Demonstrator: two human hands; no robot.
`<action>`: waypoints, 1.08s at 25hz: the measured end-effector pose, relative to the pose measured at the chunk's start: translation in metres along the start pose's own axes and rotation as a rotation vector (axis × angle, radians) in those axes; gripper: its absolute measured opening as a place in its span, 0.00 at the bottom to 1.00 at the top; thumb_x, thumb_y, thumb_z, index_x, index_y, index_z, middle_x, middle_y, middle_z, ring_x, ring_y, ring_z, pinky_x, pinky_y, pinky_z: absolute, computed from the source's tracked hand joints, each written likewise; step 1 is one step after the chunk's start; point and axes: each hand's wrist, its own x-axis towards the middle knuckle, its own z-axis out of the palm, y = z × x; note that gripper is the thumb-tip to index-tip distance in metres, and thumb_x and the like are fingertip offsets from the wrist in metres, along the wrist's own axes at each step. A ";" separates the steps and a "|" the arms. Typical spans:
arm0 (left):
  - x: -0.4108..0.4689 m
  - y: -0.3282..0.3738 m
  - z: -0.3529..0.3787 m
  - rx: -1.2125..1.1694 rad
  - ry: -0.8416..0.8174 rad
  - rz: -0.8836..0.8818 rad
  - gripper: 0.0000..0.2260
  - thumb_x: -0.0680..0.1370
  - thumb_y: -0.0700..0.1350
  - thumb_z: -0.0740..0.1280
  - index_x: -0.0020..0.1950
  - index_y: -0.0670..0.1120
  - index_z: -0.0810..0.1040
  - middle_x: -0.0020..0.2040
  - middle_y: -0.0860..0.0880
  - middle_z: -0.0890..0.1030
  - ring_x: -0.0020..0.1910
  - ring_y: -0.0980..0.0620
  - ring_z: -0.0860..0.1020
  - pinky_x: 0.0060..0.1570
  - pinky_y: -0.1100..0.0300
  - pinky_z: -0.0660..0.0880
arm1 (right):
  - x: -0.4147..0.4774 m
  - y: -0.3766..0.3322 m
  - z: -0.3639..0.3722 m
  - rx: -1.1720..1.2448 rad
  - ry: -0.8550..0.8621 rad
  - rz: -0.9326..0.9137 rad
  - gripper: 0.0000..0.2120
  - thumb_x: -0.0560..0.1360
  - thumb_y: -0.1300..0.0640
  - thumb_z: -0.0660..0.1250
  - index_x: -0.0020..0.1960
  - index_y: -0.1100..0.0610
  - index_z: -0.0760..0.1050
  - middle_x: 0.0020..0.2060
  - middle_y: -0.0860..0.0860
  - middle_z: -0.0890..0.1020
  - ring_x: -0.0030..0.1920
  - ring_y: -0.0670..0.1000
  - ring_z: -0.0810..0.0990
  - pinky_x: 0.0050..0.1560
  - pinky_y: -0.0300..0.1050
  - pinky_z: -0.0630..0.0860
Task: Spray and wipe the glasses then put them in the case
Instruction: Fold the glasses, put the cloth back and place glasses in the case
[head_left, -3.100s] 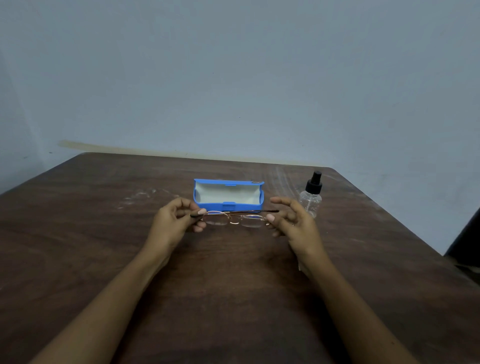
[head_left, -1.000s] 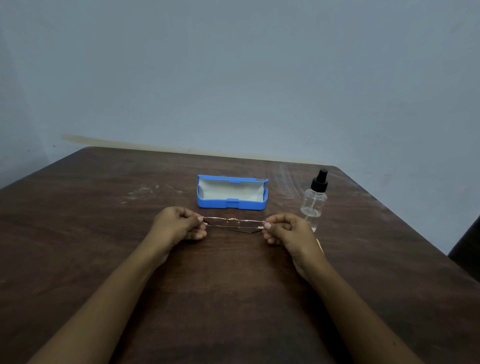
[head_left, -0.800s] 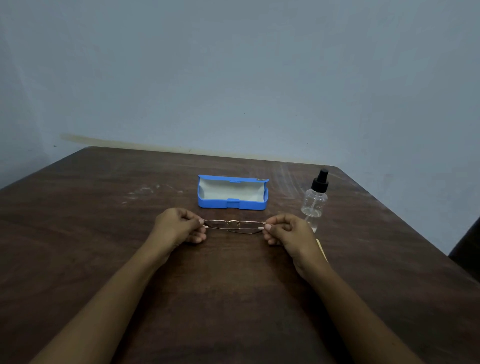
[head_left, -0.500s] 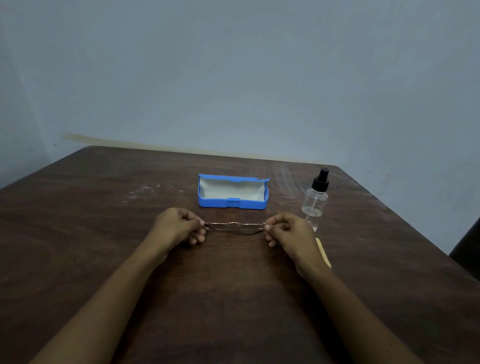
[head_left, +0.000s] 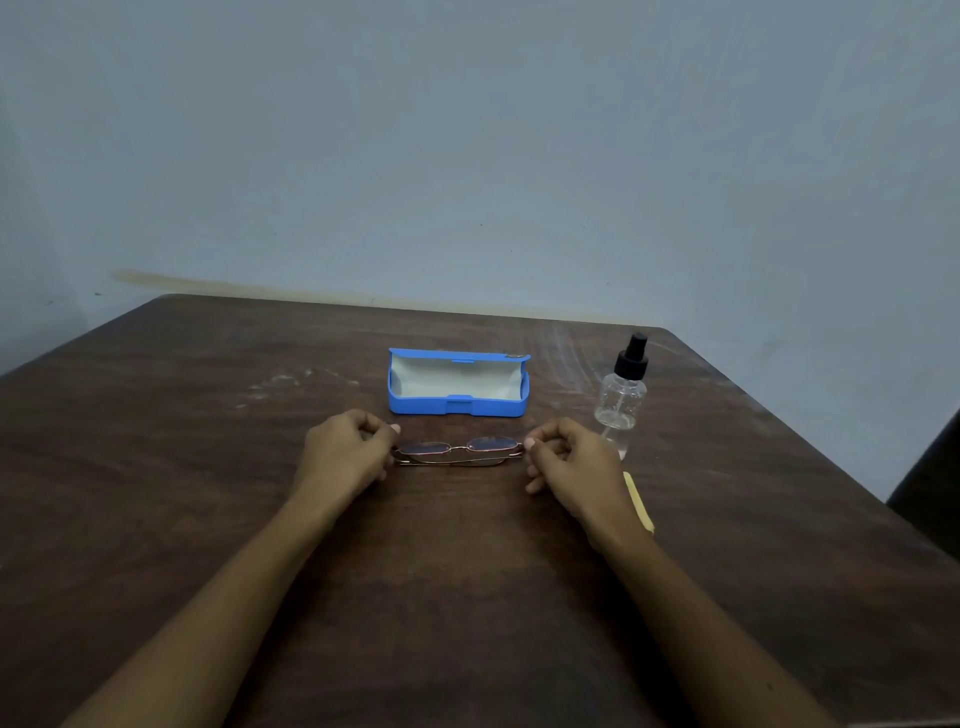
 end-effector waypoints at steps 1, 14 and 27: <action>-0.002 0.000 0.001 0.075 0.077 0.096 0.06 0.75 0.46 0.64 0.40 0.46 0.75 0.32 0.49 0.78 0.33 0.50 0.77 0.35 0.59 0.70 | -0.001 0.000 0.000 -0.008 0.026 -0.034 0.04 0.76 0.62 0.62 0.44 0.58 0.76 0.32 0.50 0.79 0.25 0.43 0.77 0.37 0.45 0.78; -0.045 0.051 0.093 0.270 -0.045 0.951 0.07 0.74 0.47 0.63 0.47 0.46 0.78 0.45 0.49 0.79 0.47 0.50 0.73 0.47 0.60 0.69 | -0.010 0.008 -0.059 -0.074 0.297 -0.232 0.07 0.74 0.66 0.62 0.46 0.58 0.77 0.37 0.50 0.81 0.39 0.46 0.80 0.41 0.38 0.75; -0.069 0.055 0.136 0.283 -0.255 0.743 0.16 0.67 0.54 0.68 0.47 0.45 0.72 0.45 0.52 0.72 0.44 0.55 0.66 0.43 0.62 0.63 | -0.021 0.034 -0.076 -0.139 0.196 -0.093 0.10 0.72 0.67 0.61 0.44 0.57 0.79 0.30 0.45 0.78 0.32 0.40 0.77 0.32 0.32 0.73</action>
